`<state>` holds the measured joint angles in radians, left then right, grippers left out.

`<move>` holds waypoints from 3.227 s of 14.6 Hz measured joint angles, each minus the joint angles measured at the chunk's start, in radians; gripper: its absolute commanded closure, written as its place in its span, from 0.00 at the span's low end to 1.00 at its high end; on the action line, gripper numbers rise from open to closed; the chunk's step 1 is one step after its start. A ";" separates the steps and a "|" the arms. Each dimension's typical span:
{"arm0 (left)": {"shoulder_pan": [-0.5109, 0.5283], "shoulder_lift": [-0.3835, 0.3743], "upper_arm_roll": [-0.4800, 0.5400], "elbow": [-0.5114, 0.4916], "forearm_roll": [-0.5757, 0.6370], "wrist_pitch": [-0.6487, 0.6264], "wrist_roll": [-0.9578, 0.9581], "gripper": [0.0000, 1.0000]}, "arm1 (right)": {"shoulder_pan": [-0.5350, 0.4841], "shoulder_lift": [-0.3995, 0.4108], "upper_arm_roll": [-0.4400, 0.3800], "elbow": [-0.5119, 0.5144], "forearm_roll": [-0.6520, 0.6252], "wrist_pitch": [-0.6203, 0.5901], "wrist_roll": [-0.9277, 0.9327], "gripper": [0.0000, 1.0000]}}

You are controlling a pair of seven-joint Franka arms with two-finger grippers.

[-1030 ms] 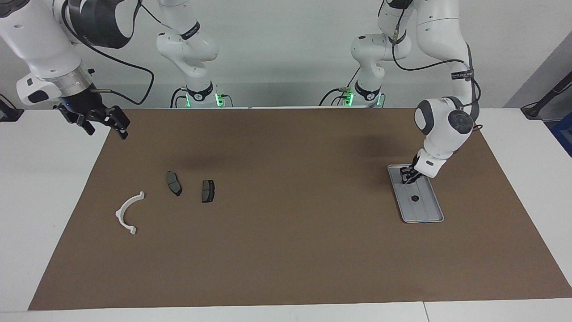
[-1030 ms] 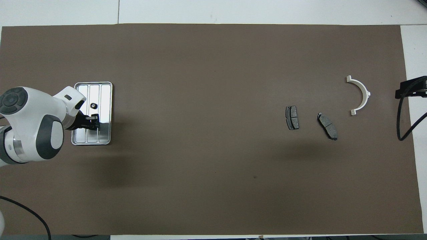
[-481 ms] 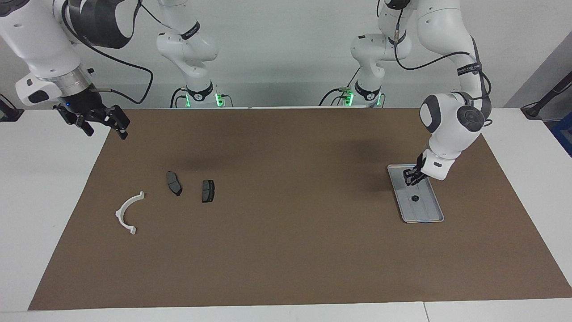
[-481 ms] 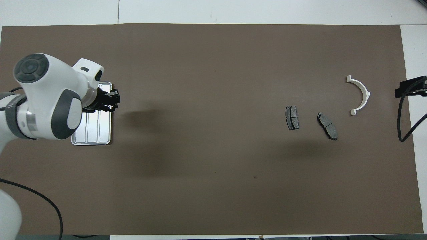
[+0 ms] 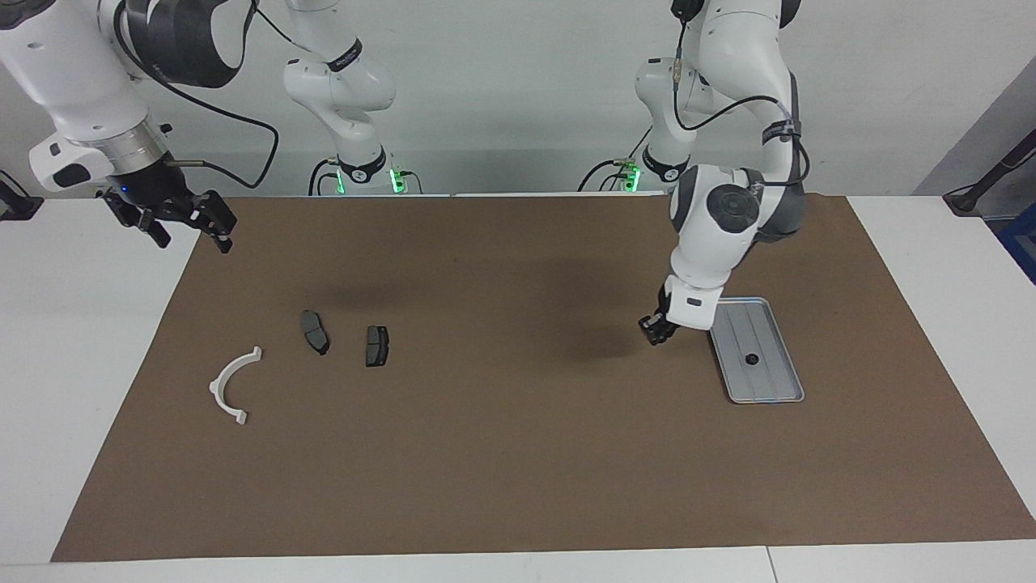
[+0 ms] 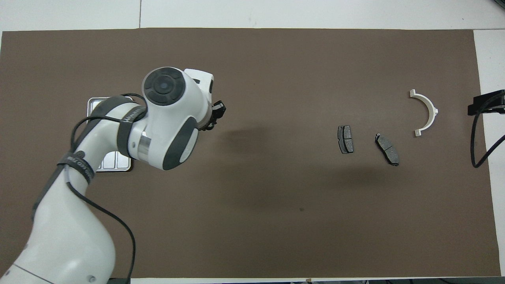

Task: Place bearing gear from tray to pile
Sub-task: 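Carry the gear with the left gripper to the table center and release, then grasp the center gear with the right gripper while the left gripper returns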

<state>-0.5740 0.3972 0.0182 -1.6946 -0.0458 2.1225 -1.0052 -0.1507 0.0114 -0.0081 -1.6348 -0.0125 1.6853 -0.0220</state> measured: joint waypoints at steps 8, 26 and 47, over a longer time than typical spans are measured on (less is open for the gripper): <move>-0.106 0.164 0.008 0.083 0.000 0.012 -0.072 0.79 | 0.000 0.000 0.000 -0.006 0.000 0.011 -0.020 0.00; 0.110 0.075 0.077 0.053 0.002 -0.155 0.243 0.00 | 0.105 0.113 0.013 0.129 -0.003 0.032 0.069 0.00; 0.489 0.023 0.078 -0.103 0.002 -0.040 0.902 0.25 | 0.724 0.544 0.016 0.280 -0.012 0.226 0.841 0.00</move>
<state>-0.0854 0.4207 0.0958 -1.7972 -0.0442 2.0821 -0.1029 0.5737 0.5556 0.0082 -1.3549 -0.0243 1.9114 0.8190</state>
